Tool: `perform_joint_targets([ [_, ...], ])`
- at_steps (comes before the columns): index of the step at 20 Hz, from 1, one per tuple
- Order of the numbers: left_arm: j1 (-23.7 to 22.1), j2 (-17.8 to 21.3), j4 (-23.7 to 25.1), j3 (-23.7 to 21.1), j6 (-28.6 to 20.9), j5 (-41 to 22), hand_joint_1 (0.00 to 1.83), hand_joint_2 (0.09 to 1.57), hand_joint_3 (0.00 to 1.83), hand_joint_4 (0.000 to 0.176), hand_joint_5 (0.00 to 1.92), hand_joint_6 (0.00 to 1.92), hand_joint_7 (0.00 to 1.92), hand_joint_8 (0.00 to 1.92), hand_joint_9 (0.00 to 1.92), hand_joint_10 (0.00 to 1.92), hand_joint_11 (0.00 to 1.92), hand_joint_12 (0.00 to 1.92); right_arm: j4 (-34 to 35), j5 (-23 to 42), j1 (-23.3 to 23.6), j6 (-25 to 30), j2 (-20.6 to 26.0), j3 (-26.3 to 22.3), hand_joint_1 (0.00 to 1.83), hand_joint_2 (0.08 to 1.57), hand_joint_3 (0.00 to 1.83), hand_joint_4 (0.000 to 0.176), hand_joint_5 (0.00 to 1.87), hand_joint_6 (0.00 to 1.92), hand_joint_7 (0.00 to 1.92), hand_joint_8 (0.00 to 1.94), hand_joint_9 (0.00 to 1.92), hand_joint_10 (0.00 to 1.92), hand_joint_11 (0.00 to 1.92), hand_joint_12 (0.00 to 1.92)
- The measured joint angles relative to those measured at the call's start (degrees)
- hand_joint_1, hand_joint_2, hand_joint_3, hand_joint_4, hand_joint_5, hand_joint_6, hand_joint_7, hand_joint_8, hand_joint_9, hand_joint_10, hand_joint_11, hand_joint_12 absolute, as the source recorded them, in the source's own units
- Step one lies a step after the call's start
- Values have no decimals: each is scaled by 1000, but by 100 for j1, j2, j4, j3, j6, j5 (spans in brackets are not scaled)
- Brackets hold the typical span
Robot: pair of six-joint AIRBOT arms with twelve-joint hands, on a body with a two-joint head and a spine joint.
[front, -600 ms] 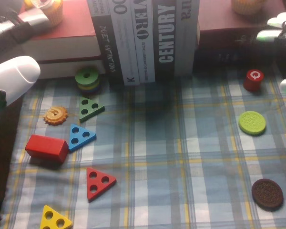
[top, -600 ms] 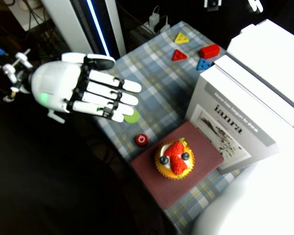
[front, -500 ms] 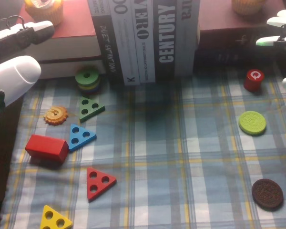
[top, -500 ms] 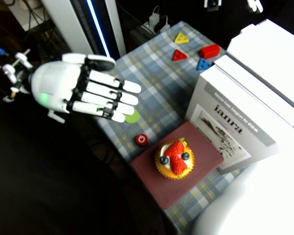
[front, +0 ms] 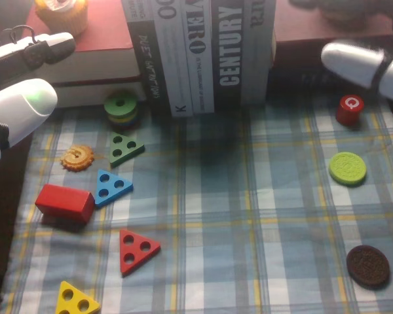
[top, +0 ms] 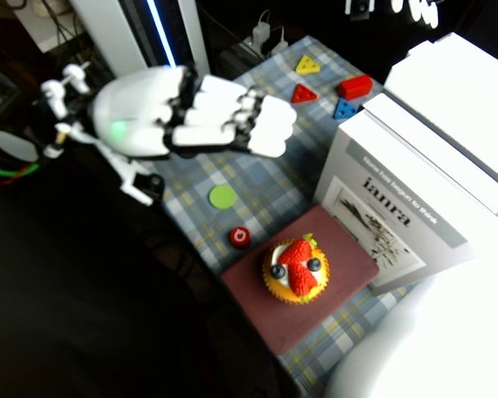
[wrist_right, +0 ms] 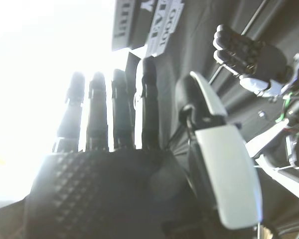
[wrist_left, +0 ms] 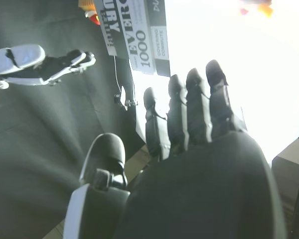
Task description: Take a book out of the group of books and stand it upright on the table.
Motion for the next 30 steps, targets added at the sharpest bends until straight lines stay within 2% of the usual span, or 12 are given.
perform_joint_targets([
  [2,-2,-7,20,0,0,0,0,1377,1,120,394,2,300,4,221,2,0,377,52,-120,317,-389,-13,0,0,1231,0,169,418,0,0,0,0,0,43,20],
  [3,0,-28,15,0,0,4,11,1381,1,123,394,1,305,3,217,0,0,356,52,-190,461,-564,-44,0,0,1177,0,175,405,1,0,0,0,0,39,20],
  [6,-2,-37,13,0,0,20,41,1385,0,106,406,3,313,3,212,2,0,324,-83,-573,839,-1049,-153,0,0,1139,0,176,387,1,0,0,0,0,1,0],
  [12,-2,-37,15,24,0,70,102,1393,1,109,405,0,289,0,215,0,0,320,-164,-1314,1360,-1515,-411,214,0,1131,0,176,353,0,0,0,0,0,0,0],
  [16,0,-44,11,35,-24,96,143,1388,0,95,408,1,312,2,241,5,0,382,-221,-1694,1576,-1834,-562,286,0,1106,0,176,362,4,0,0,0,0,0,0],
  [18,-2,-61,17,35,-26,96,103,1395,1,101,404,0,291,0,223,3,0,327,-221,-1849,1661,-1991,-608,286,0,1103,0,176,356,1,0,0,0,0,0,0],
  [19,-2,-66,22,35,-26,111,97,1389,0,98,410,3,299,3,233,6,0,329,-221,-1891,1679,-2031,-625,293,0,1123,0,176,344,0,0,0,0,0,0,0],
  [21,-2,-66,15,35,-33,107,91,1384,0,116,396,0,299,3,236,6,0,328,-216,-2031,1711,-2070,-688,369,0,1122,0,176,336,0,0,0,0,0,0,0],
  [22,-2,-66,15,35,-42,107,91,1388,0,112,397,1,302,4,236,6,0,325,-203,-2105,1711,-2070,-691,396,0,1115,0,176,331,0,0,0,0,0,0,0],
  [23,-2,-66,17,35,-44,111,107,1387,0,96,406,2,305,2,235,3,0,300,-190,-2149,1711,-2070,-695,404,0,1114,0,176,317,0,0,0,0,0,0,0],
  [27,0,-66,13,35,-68,107,109,1393,1,101,410,0,300,1,240,1,0,298,-140,-2184,1711,-2076,-693,306,0,1099,0,176,323,7,0,0,0,0,0,0],
  [30,0,-66,13,35,-85,83,130,1396,1,89,410,0,300,0,227,0,0,290,-151,-2103,1606,-2083,-645,79,0,1090,0,176,340,10,0,0,0,0,0,0],
])
